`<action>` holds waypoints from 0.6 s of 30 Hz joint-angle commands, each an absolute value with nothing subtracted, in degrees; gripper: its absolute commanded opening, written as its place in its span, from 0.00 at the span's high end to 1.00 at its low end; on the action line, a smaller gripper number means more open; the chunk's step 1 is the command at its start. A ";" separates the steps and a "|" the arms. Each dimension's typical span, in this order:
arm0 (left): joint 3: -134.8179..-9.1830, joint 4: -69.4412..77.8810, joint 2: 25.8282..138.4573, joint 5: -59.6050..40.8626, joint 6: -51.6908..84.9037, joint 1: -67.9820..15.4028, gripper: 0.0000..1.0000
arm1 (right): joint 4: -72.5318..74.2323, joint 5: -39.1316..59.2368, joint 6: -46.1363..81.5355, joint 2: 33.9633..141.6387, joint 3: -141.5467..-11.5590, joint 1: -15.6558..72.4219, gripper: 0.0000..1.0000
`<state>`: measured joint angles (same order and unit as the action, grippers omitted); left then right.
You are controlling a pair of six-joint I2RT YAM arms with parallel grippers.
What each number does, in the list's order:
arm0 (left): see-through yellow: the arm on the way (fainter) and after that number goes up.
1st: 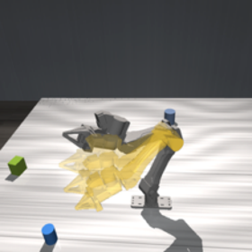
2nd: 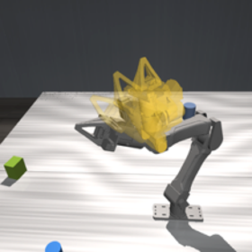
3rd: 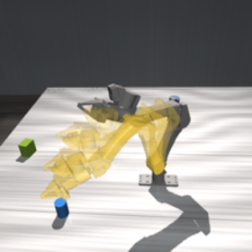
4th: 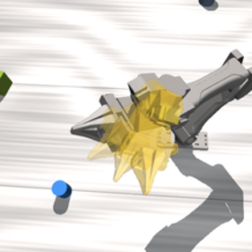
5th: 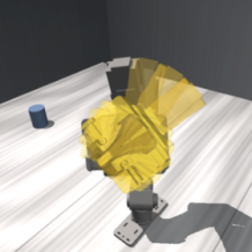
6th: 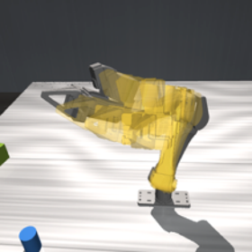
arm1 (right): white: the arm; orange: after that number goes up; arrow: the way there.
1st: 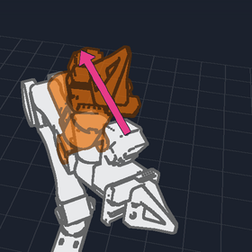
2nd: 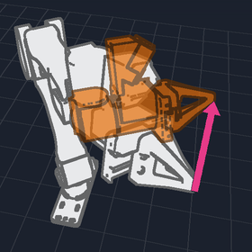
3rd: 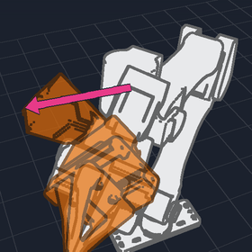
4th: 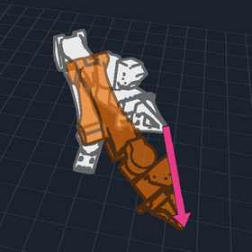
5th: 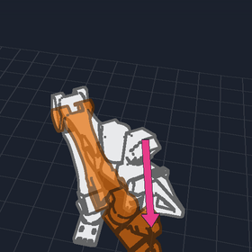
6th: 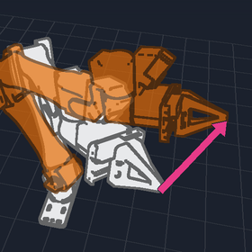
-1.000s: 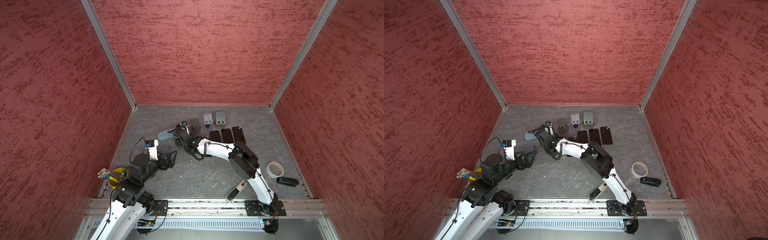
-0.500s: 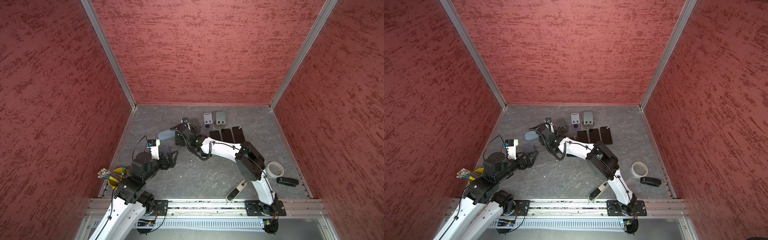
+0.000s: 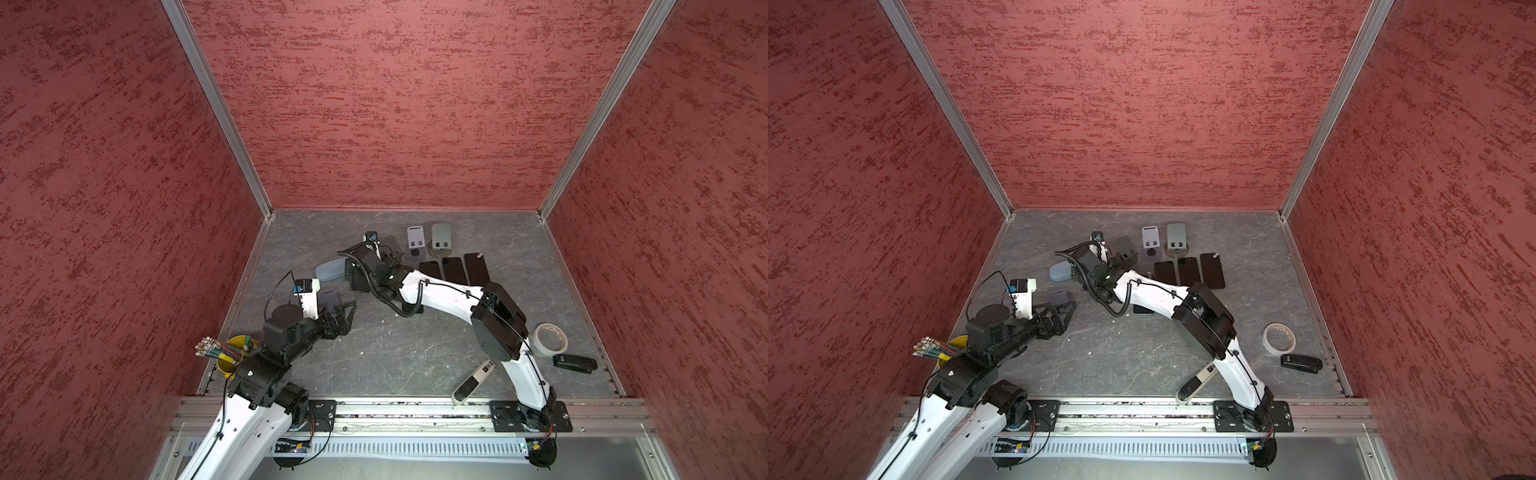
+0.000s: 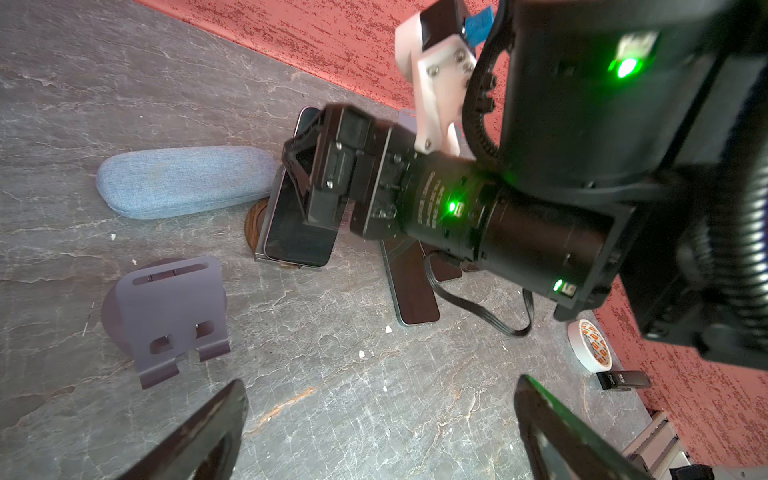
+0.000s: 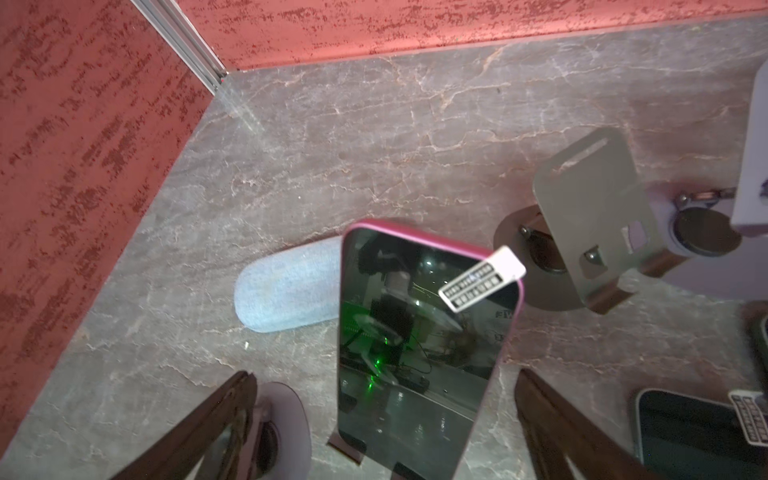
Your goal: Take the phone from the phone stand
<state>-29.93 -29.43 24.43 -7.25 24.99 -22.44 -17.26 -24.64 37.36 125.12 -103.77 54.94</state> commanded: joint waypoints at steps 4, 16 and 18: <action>-30.34 -28.11 24.08 -6.67 24.55 -22.06 0.00 | -29.52 -28.76 42.19 130.72 -115.38 55.02 0.01; -31.11 -28.77 23.55 -6.61 23.82 -21.31 0.00 | -33.99 -30.51 45.19 131.84 -119.79 54.76 0.01; -31.00 -28.65 23.57 -6.69 23.82 -21.14 0.00 | -34.85 -30.83 45.26 131.84 -120.20 54.76 0.01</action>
